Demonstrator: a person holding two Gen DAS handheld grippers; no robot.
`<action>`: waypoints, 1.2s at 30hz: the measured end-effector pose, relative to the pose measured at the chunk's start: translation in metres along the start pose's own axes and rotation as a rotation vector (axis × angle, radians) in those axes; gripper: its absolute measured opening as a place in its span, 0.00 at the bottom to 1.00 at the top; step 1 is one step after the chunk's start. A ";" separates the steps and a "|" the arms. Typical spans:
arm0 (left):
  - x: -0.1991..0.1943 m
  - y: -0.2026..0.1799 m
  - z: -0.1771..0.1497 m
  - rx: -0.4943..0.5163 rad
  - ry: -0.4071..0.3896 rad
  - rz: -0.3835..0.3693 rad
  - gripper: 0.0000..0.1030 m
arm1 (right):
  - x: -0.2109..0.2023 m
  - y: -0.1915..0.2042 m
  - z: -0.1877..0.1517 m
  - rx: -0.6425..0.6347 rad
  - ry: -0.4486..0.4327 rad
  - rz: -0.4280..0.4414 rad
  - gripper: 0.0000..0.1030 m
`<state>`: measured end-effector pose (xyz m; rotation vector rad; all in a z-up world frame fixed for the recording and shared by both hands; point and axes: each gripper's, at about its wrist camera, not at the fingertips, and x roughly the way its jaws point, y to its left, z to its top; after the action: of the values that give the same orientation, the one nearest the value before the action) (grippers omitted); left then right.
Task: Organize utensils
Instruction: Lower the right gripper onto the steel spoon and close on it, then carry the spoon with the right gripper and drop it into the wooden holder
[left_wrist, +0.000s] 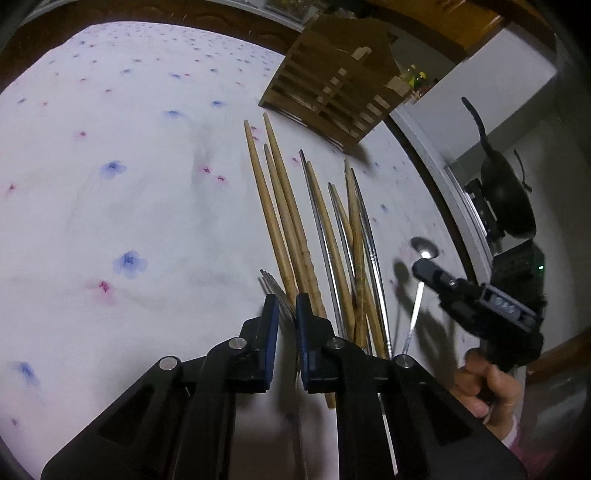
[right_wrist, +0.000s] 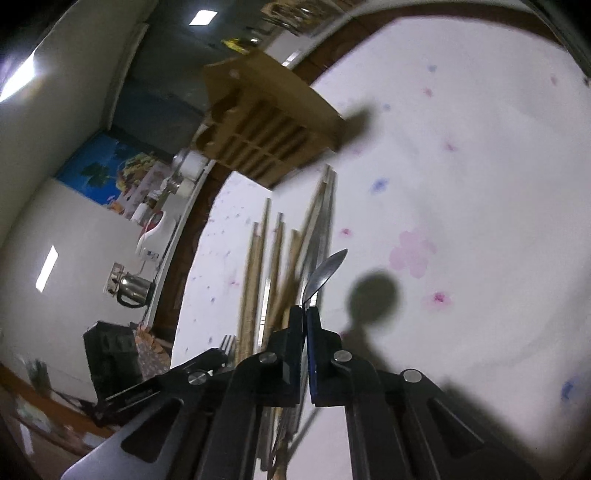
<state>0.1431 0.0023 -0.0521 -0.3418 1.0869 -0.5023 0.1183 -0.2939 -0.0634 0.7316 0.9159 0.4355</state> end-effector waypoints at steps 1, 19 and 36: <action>-0.001 -0.001 -0.001 -0.002 0.000 -0.003 0.08 | -0.004 0.004 0.000 -0.014 -0.007 -0.003 0.02; -0.100 -0.022 0.018 0.006 -0.284 -0.061 0.01 | -0.062 0.059 0.023 -0.183 -0.188 -0.026 0.02; -0.115 -0.051 0.102 0.017 -0.444 -0.146 0.01 | -0.070 0.110 0.075 -0.418 -0.351 -0.177 0.02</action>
<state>0.1812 0.0247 0.1038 -0.4937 0.6295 -0.5333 0.1384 -0.2907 0.0854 0.3245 0.5273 0.3141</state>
